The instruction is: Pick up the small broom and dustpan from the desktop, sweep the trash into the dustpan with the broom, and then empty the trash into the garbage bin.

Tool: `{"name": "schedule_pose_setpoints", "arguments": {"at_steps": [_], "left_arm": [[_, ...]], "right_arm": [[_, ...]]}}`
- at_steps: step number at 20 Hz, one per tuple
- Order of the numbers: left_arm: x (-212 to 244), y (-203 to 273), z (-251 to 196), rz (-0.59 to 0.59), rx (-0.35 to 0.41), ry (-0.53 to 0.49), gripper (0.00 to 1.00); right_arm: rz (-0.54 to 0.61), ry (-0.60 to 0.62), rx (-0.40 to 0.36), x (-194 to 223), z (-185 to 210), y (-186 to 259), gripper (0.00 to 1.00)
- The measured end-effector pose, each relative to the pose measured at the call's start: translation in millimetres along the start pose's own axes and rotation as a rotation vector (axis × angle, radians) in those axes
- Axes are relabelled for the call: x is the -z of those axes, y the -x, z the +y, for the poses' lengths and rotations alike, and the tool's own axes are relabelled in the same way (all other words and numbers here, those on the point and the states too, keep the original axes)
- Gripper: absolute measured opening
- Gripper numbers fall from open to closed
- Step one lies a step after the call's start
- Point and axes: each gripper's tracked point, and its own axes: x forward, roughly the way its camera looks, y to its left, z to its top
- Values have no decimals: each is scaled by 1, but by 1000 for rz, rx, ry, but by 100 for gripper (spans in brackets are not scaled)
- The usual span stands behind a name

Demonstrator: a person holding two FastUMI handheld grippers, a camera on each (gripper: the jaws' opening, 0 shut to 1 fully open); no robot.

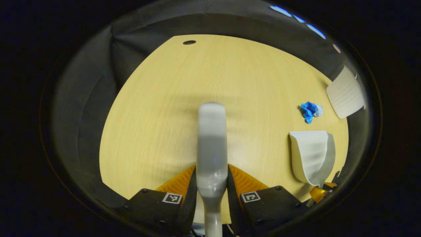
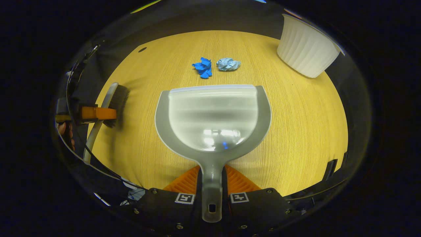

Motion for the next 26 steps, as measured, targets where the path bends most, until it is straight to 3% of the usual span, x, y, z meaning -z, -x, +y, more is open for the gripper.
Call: {"name": "schedule_pose_setpoints", "arguments": {"at_steps": [12, 26], "left_arm": [[-55, -20, -34, 5, 38, -148, 53], [-138, -79, -146, 24, 105, -571, 51]], "right_arm": [[10, -11, -2, -2, 0, -1, 25], [38, -42, -25, -4, 1, 0, 24]]}}
